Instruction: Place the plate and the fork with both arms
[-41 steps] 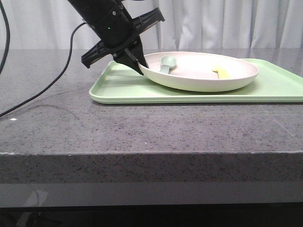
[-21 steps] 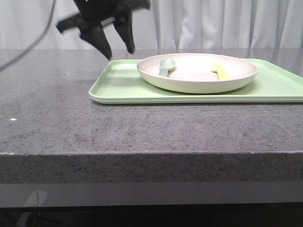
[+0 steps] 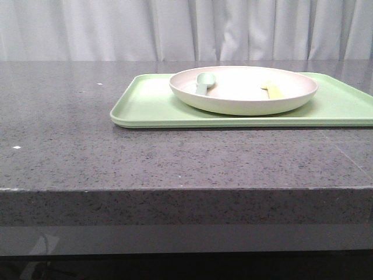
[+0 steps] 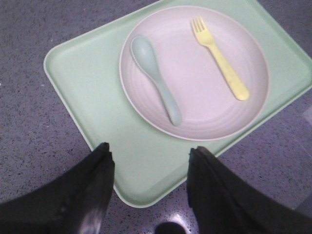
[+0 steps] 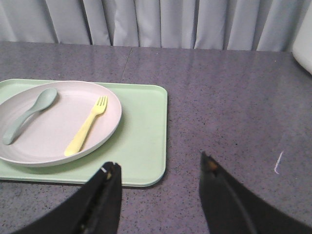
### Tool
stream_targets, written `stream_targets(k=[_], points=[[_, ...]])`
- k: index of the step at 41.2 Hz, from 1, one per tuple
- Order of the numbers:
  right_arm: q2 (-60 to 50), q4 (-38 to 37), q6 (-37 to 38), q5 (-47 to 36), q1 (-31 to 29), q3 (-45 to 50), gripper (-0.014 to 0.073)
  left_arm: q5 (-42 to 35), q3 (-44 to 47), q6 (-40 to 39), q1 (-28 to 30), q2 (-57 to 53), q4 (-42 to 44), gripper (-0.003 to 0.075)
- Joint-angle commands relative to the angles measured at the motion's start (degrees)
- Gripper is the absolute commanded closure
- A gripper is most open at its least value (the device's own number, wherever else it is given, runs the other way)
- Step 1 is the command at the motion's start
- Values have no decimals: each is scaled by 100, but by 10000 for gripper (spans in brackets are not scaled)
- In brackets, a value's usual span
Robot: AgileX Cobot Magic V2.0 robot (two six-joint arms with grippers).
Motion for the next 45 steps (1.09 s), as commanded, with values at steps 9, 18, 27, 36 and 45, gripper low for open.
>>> stream_targets(k=[9, 18, 27, 36, 45], points=[[85, -47, -27, -435, 7, -181, 197, -940, 1553, 236, -39, -1638, -243, 367], [85, -47, -27, -435, 7, -181, 197, -1265, 2895, 236, -39, -2739, -299, 367], [85, -47, -27, -435, 7, -181, 197, -1328, 3878, 236, -39, -3725, -446, 367], [85, -47, -27, -435, 7, -181, 197, -1330, 4496, 236, -39, -4517, -650, 367], [85, -47, -27, -435, 7, -181, 197, -1330, 4598, 236, -39, -4759, -603, 367]])
